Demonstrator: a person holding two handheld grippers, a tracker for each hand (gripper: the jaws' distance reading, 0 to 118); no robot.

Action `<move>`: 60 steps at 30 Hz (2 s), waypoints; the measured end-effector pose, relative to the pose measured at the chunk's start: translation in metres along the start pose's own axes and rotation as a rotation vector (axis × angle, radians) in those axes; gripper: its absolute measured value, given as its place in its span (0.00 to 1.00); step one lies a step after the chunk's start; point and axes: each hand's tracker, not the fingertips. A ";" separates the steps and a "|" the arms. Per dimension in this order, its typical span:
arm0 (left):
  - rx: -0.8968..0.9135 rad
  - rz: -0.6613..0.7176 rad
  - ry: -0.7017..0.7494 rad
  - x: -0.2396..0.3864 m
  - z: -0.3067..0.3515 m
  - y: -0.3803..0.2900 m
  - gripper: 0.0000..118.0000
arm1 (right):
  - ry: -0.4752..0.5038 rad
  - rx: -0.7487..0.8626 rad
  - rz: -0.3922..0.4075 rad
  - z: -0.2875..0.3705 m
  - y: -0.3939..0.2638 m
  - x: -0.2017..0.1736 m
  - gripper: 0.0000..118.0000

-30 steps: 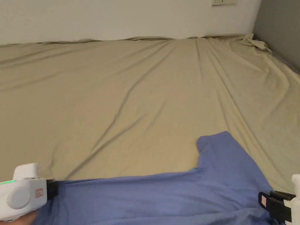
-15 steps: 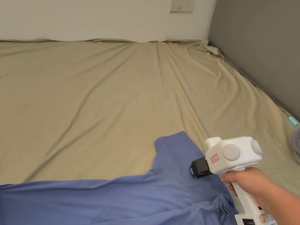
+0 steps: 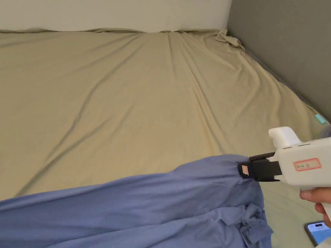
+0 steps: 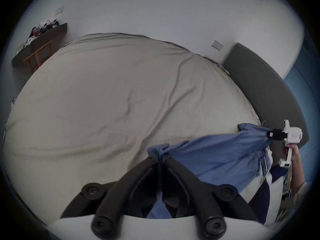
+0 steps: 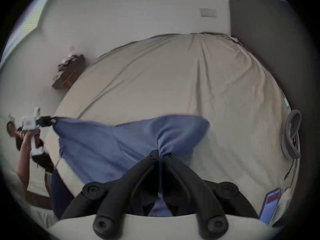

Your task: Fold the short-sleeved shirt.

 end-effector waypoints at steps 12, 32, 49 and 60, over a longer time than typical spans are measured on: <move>-0.217 0.013 -0.017 -0.049 -0.029 -0.097 0.00 | -0.068 -0.331 -0.028 -0.040 -0.121 -0.011 0.04; 0.012 0.084 0.131 -0.020 0.013 -0.125 1.00 | -0.092 0.059 -0.023 0.016 -0.091 -0.076 1.00; -0.081 0.470 -0.316 -0.105 -0.017 -0.144 0.10 | 0.251 0.073 -0.110 -0.007 -0.112 -0.076 0.02; -0.081 0.524 -0.438 -0.078 -0.036 -0.147 0.07 | 0.264 0.072 -0.126 -0.007 -0.111 -0.082 0.02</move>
